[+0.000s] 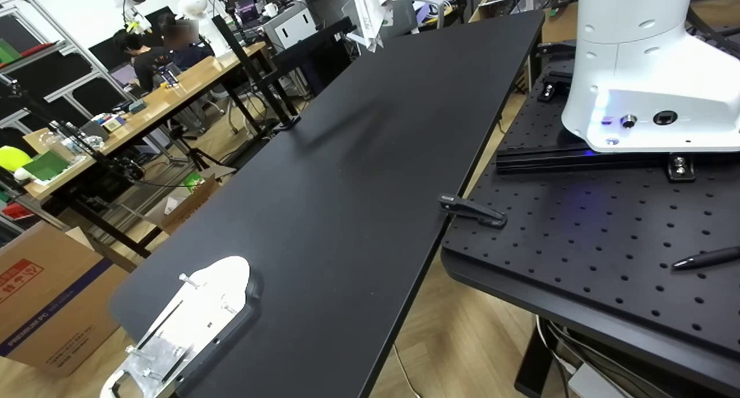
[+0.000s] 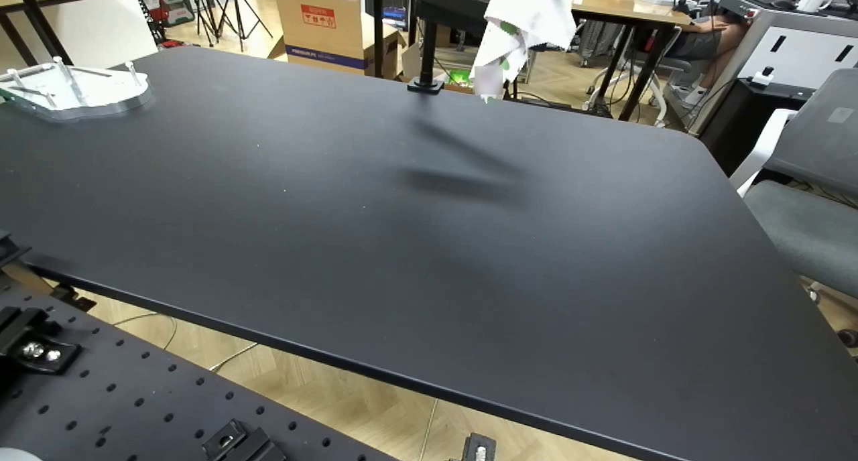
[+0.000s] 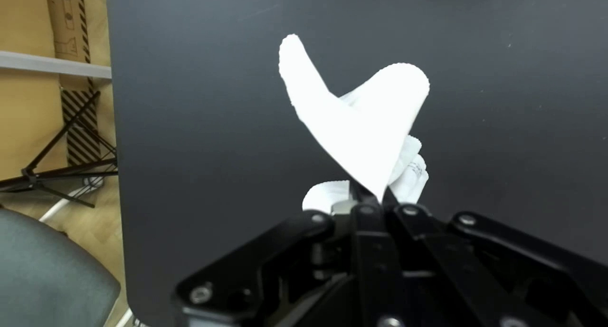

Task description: Hang the white cloth on the black stand

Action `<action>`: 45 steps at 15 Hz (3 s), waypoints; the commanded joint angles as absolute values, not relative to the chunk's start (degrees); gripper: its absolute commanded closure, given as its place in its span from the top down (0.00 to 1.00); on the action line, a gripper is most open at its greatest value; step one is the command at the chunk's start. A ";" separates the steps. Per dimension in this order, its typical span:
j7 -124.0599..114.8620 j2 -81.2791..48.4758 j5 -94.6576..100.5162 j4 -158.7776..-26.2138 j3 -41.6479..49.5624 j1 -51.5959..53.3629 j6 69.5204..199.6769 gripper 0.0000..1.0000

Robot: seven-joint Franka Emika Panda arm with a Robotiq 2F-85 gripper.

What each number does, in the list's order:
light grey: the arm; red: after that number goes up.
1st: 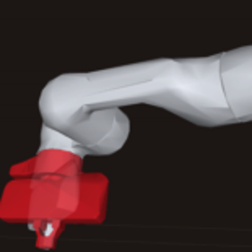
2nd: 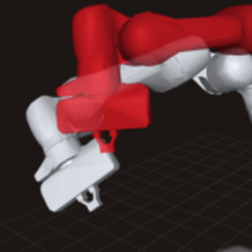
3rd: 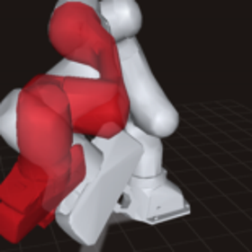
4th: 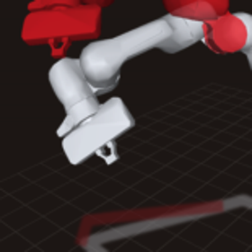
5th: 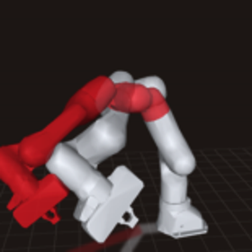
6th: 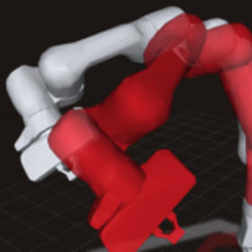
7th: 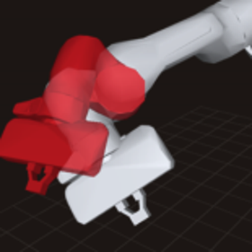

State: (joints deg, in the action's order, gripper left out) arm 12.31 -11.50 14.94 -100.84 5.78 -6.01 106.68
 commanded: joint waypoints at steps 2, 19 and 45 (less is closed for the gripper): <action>10.71 -20.20 16.05 -89.16 5.47 -5.39 108.21 0.01; 11.74 -24.97 13.91 -86.69 2.28 -1.93 108.79 0.01; 14.88 -28.43 16.92 -81.87 1.66 0.28 104.02 0.99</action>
